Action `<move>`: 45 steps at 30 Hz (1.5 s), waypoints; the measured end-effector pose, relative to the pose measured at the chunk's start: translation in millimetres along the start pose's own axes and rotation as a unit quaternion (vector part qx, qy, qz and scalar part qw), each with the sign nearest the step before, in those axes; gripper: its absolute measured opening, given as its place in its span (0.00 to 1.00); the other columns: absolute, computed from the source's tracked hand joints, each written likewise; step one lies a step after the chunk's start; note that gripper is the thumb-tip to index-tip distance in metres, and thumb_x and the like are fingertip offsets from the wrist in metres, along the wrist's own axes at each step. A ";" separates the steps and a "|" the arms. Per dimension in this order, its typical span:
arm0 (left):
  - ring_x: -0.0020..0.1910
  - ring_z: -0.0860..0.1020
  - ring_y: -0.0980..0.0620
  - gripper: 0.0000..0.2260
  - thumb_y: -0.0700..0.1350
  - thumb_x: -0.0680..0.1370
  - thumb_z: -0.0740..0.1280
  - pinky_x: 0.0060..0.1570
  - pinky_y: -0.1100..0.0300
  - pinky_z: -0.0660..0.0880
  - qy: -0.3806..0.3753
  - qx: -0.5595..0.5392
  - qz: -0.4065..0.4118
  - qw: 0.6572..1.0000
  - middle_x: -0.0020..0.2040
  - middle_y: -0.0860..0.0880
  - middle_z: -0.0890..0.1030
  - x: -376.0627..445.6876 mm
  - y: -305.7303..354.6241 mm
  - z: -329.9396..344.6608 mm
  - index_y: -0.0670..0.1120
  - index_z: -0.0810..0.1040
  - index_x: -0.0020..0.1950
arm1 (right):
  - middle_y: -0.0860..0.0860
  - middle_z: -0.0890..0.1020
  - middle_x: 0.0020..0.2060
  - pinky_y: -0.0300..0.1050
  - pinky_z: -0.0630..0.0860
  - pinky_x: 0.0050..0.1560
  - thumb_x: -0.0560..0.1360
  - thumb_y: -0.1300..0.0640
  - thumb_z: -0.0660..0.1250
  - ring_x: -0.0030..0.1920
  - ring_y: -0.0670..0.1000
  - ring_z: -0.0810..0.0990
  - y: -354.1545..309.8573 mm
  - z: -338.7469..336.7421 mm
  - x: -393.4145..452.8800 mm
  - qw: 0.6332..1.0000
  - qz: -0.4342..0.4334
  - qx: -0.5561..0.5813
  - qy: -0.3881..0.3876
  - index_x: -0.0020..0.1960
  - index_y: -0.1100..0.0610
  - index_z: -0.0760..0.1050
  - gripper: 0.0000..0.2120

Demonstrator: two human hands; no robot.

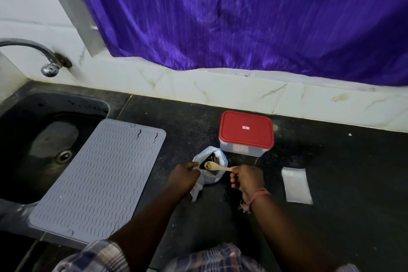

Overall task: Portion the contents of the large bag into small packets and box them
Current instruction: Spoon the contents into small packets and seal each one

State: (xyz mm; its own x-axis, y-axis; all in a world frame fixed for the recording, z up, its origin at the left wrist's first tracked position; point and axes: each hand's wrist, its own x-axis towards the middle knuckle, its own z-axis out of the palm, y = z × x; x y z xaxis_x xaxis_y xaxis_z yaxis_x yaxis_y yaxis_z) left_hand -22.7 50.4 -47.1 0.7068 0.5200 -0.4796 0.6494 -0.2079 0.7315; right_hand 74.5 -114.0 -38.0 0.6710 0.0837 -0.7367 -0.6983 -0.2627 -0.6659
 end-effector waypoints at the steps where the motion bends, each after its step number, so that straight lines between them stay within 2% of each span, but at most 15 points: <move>1: 0.56 0.81 0.48 0.18 0.43 0.78 0.66 0.61 0.51 0.78 0.006 -0.004 -0.003 1.000 0.61 0.44 0.82 -0.5 1.2 -1.5 0.49 0.80 0.68 | 0.55 0.75 0.25 0.44 0.67 0.27 0.77 0.67 0.61 0.25 0.52 0.70 0.1 -0.3 -0.4 1.000 -0.005 0.003 -0.003 0.37 0.65 0.78 0.12; 9: 0.55 0.81 0.48 0.15 0.41 0.77 0.69 0.61 0.47 0.78 0.007 -0.042 -0.039 0.998 0.59 0.45 0.82 0.0 7.1 -16.2 0.49 0.81 0.63 | 0.56 0.76 0.27 0.43 0.69 0.24 0.77 0.67 0.61 0.25 0.51 0.72 0.0 -3.1 -1.7 0.999 -0.037 0.023 0.011 0.42 0.65 0.80 0.10; 13: 0.50 0.83 0.49 0.12 0.41 0.76 0.68 0.57 0.48 0.81 0.006 -0.060 -0.036 0.998 0.51 0.48 0.83 -5.2 5.5 -14.8 0.50 0.82 0.59 | 0.56 0.79 0.26 0.43 0.72 0.25 0.74 0.66 0.62 0.24 0.53 0.75 -0.7 4.1 -2.5 0.997 -0.074 -0.002 0.030 0.41 0.65 0.82 0.10; 15: 0.48 0.83 0.49 0.10 0.40 0.76 0.69 0.51 0.51 0.83 0.017 -0.067 -0.048 0.996 0.50 0.47 0.83 -6.2 6.7 -16.6 0.49 0.81 0.56 | 0.56 0.77 0.26 0.42 0.70 0.24 0.75 0.67 0.62 0.23 0.52 0.73 -4.3 6.7 -5.8 0.998 -0.061 0.007 0.013 0.39 0.65 0.80 0.10; 17: 0.43 0.84 0.49 0.08 0.39 0.75 0.70 0.40 0.56 0.83 0.029 -0.068 -0.062 0.995 0.48 0.44 0.84 -5.3 8.1 -20.4 0.45 0.81 0.54 | 0.55 0.75 0.26 0.41 0.69 0.23 0.77 0.67 0.61 0.23 0.51 0.71 -9.2 5.6 -12.2 0.998 -0.045 0.030 -0.013 0.39 0.65 0.78 0.10; 20: 0.35 0.82 0.51 0.04 0.37 0.76 0.70 0.27 0.64 0.75 0.053 -0.077 -0.082 0.992 0.44 0.42 0.85 -5.0 8.5 -25.1 0.42 0.82 0.50 | 0.55 0.76 0.28 0.41 0.69 0.23 0.76 0.68 0.62 0.24 0.49 0.72 -14.2 4.5 -25.4 0.995 -0.083 0.044 -0.042 0.44 0.66 0.81 0.09; 23: 0.37 0.82 0.51 0.03 0.37 0.77 0.70 0.30 0.63 0.78 0.056 -0.114 -0.091 0.988 0.44 0.41 0.85 -4.9 5.2 -24.6 0.39 0.83 0.49 | 0.55 0.77 0.27 0.41 0.69 0.23 0.76 0.68 0.62 0.23 0.50 0.73 -15.1 11.1 -36.9 0.991 -0.113 0.016 -0.061 0.47 0.64 0.81 0.08; 26: 0.39 0.83 0.51 0.04 0.41 0.78 0.70 0.38 0.58 0.80 0.056 -0.123 -0.090 0.987 0.43 0.44 0.85 -3.5 4.4 -23.3 0.42 0.84 0.49 | 0.56 0.80 0.27 0.44 0.73 0.25 0.75 0.65 0.62 0.24 0.52 0.76 -12.0 16.3 -43.3 0.980 -0.179 -0.076 -0.028 0.43 0.59 0.82 0.10; 29: 0.35 0.81 0.53 0.06 0.41 0.79 0.67 0.35 0.62 0.75 0.066 -0.129 -0.071 0.987 0.39 0.46 0.84 -4.1 4.2 -22.7 0.44 0.85 0.47 | 0.55 0.82 0.27 0.50 0.79 0.28 0.73 0.61 0.62 0.25 0.54 0.80 -6.5 19.0 -42.2 0.958 -0.244 -0.152 0.011 0.38 0.55 0.82 0.11; 32: 0.36 0.83 0.53 0.06 0.40 0.79 0.68 0.35 0.63 0.77 0.075 -0.151 -0.047 0.985 0.41 0.44 0.86 -8.3 4.2 -22.2 0.43 0.85 0.47 | 0.51 0.82 0.29 0.52 0.82 0.37 0.73 0.60 0.65 0.31 0.50 0.81 -1.6 20.4 -40.0 0.884 -0.378 -0.270 0.054 0.40 0.56 0.82 0.08; 36: 0.44 0.86 0.45 0.05 0.37 0.78 0.68 0.47 0.52 0.84 0.083 -0.198 -0.045 0.976 0.43 0.42 0.86 -8.7 3.5 -20.8 0.40 0.85 0.48 | 0.46 0.83 0.44 0.46 0.80 0.49 0.75 0.60 0.65 0.45 0.44 0.80 8.2 23.4 -47.8 0.733 -0.507 -0.451 -0.054 0.51 0.50 0.81 0.09; 38: 0.45 0.86 0.43 0.05 0.37 0.78 0.69 0.49 0.50 0.84 0.096 -0.214 -0.051 0.971 0.41 0.42 0.86 -7.4 1.4 -21.0 0.41 0.85 0.46 | 0.47 0.82 0.51 0.45 0.80 0.52 0.74 0.63 0.65 0.50 0.47 0.81 10.9 18.7 -43.2 0.692 -0.545 -0.470 -0.059 0.60 0.50 0.80 0.17; 39: 0.45 0.86 0.43 0.05 0.38 0.78 0.69 0.47 0.51 0.84 0.096 -0.217 -0.057 0.970 0.42 0.42 0.86 -7.2 0.7 -21.6 0.41 0.85 0.46 | 0.47 0.83 0.51 0.44 0.80 0.52 0.74 0.65 0.65 0.50 0.46 0.81 9.3 14.2 -40.7 0.704 -0.555 -0.439 -0.057 0.61 0.50 0.81 0.19; 42: 0.43 0.84 0.47 0.06 0.38 0.80 0.67 0.37 0.61 0.79 0.092 -0.207 -0.077 0.971 0.45 0.42 0.86 -7.5 2.8 -23.9 0.41 0.84 0.50 | 0.44 0.85 0.46 0.45 0.81 0.51 0.74 0.67 0.67 0.46 0.41 0.82 4.8 2.5 -30.2 0.807 -0.518 -0.282 -0.033 0.56 0.51 0.85 0.17; 45: 0.43 0.83 0.48 0.07 0.39 0.81 0.64 0.43 0.55 0.81 0.092 -0.190 -0.085 0.974 0.46 0.43 0.84 -4.4 5.2 -21.6 0.44 0.83 0.50 | 0.43 0.86 0.38 0.53 0.83 0.47 0.75 0.62 0.69 0.40 0.45 0.84 1.5 0.4 -23.3 0.896 -0.415 -0.154 0.011 0.49 0.49 0.86 0.11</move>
State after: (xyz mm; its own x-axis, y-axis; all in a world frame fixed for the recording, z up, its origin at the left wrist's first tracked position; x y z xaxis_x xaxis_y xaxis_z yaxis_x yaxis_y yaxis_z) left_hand -28.5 64.9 -30.7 0.5131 0.6674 -0.5398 0.5776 0.1967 0.7923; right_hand 57.7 -115.9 -21.9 0.9345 0.3559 0.0027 0.1443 -0.3718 -0.9170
